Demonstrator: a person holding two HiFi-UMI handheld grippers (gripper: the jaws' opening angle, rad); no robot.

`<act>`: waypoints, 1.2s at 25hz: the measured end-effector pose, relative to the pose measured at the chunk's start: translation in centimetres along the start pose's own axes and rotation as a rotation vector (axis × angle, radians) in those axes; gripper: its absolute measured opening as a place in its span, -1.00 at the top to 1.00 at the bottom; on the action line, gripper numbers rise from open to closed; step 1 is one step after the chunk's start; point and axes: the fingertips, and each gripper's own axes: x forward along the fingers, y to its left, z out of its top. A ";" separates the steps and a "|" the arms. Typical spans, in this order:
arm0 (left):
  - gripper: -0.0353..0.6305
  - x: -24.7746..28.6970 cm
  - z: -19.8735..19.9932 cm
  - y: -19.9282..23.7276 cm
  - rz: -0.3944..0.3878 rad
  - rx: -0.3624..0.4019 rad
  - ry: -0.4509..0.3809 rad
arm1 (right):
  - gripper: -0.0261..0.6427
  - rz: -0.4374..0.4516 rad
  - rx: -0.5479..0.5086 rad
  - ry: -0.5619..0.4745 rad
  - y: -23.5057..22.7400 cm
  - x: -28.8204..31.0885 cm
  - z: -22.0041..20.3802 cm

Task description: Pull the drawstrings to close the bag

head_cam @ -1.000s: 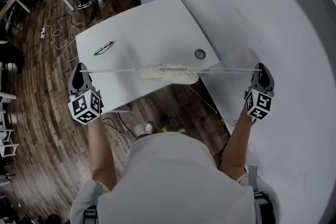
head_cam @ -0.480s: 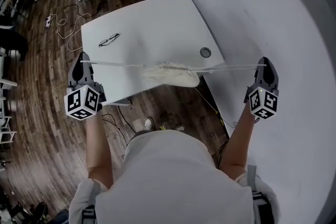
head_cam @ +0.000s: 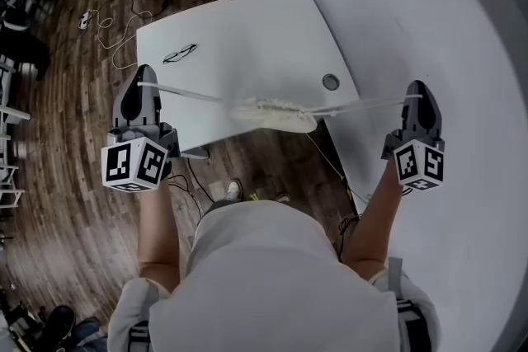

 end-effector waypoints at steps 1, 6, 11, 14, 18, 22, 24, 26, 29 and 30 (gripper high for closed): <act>0.84 -0.3 0.2 0.1 0.002 -0.003 -0.001 | 0.80 0.013 -0.001 0.000 0.5 0.1 0.0; 0.84 -1.3 0.5 2.0 0.028 -0.009 0.003 | 0.80 0.048 0.016 0.013 1.9 1.0 -0.6; 0.84 -2.3 0.3 2.6 0.044 -0.014 0.008 | 0.80 0.069 -0.004 0.034 2.8 1.3 -0.9; 0.84 -2.9 0.4 2.9 0.053 -0.021 0.008 | 0.80 0.081 -0.011 0.030 3.4 1.4 -0.4; 0.84 -3.1 0.3 3.2 0.056 -0.029 0.002 | 0.80 0.086 -0.035 0.022 3.7 1.4 0.1; 0.84 -3.2 0.1 3.4 0.059 -0.043 0.003 | 0.80 0.075 -0.035 0.025 3.4 1.1 -0.1; 0.84 -3.3 0.1 3.5 0.052 -0.043 -0.001 | 0.80 0.068 -0.028 0.028 3.4 0.8 -0.3; 0.84 -3.3 0.1 3.5 0.046 -0.043 -0.003 | 0.80 0.065 -0.024 0.028 3.5 0.7 -0.5; 0.84 -3.3 0.0 3.6 0.060 -0.047 0.012 | 0.80 0.073 -0.027 0.031 3.9 1.0 -0.7; 0.84 -3.2 -0.1 3.7 0.064 -0.048 0.016 | 0.80 0.076 -0.030 0.034 4.0 1.0 -0.8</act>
